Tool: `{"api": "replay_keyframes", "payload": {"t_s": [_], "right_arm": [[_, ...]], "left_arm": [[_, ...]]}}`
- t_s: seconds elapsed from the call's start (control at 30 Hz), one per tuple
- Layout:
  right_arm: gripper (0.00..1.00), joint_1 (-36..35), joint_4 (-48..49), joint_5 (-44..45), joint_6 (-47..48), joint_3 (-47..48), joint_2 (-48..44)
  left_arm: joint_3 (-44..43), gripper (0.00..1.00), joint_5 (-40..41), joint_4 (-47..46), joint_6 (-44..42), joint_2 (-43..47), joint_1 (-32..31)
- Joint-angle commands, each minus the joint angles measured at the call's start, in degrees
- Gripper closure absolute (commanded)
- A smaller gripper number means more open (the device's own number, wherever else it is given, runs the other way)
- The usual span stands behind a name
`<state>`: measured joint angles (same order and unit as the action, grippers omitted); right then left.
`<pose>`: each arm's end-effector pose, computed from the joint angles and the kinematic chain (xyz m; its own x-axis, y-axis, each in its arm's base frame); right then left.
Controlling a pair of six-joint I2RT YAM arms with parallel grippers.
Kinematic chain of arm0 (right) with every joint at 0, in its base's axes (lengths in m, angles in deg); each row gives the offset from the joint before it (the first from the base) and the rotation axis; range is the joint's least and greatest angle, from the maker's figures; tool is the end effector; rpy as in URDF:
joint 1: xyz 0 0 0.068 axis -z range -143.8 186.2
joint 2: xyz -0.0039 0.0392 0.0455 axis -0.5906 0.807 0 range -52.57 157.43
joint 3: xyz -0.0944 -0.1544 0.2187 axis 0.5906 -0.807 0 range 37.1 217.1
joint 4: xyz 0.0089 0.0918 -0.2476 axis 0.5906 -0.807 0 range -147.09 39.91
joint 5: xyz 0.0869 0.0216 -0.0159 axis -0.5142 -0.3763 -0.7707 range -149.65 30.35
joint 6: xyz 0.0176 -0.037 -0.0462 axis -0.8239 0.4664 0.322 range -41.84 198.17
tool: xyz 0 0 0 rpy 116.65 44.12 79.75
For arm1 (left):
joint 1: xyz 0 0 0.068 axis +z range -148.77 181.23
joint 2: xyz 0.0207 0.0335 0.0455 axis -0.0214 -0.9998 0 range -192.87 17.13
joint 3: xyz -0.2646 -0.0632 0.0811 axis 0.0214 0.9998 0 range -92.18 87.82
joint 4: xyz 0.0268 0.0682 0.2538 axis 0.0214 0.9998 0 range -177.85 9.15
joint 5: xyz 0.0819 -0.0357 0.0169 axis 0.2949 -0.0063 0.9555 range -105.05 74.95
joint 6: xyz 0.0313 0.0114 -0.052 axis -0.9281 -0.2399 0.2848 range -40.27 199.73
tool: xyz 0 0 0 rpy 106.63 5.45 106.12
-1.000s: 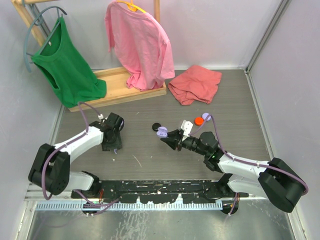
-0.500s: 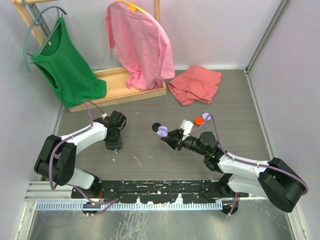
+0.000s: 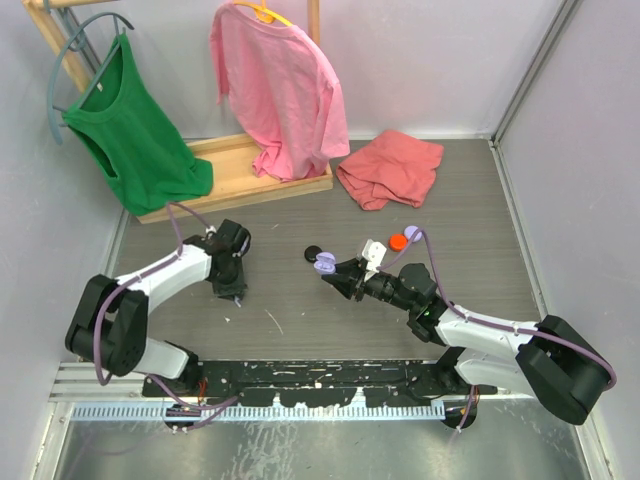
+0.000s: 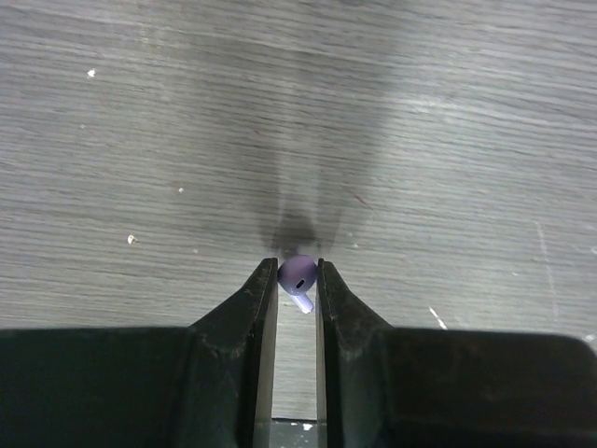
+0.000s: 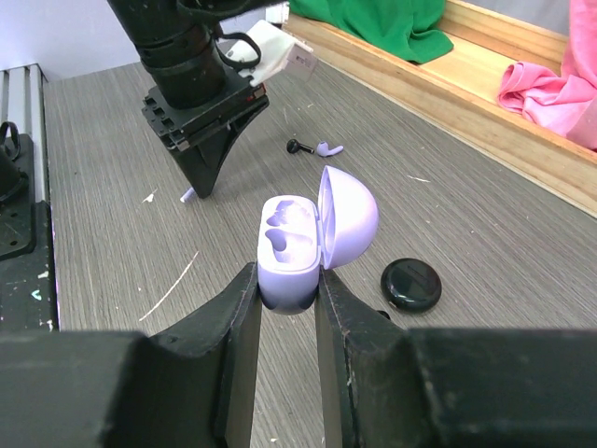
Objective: Insert the wireless bluetooth earbuds into the charging case
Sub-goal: Pick up the earbud from the center of the board, then place the earbud in the charging case.
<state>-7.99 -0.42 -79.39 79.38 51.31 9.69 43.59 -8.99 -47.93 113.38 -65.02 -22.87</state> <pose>0.1468 0.1647 0.2163 0.0392 0.0103 -0.9992 -0.8976 0.4398 -0.0306 0.2212 -0.0937 0.1637 -0.9565 -0.1758 -0.2326 -0.1734 0.9844 -0.0310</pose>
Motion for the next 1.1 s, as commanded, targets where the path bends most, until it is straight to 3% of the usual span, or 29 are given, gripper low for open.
{"api": "replay_keyframes", "payload": {"t_s": [0.0, 0.5, 1.07], "right_arm": [[0.98, -0.28, 3.3, 0.06, 0.44, 0.54, -0.85], [0.99, -0.25, 9.24, 0.41, -0.12, -0.83, 1.34], [0.99, -0.3, 18.34, 1.15, -0.23, -1.42, 6.13]], "left_arm": [[-2.68, 0.98, -2.32, -1.29, 0.36, 6.74, -0.31], [-1.74, 1.0, 0.64, -12.07, 1.02, 26.71, -7.78], [-6.84, 1.0, 14.61, -24.46, -11.3, 29.55, -31.58]]}}
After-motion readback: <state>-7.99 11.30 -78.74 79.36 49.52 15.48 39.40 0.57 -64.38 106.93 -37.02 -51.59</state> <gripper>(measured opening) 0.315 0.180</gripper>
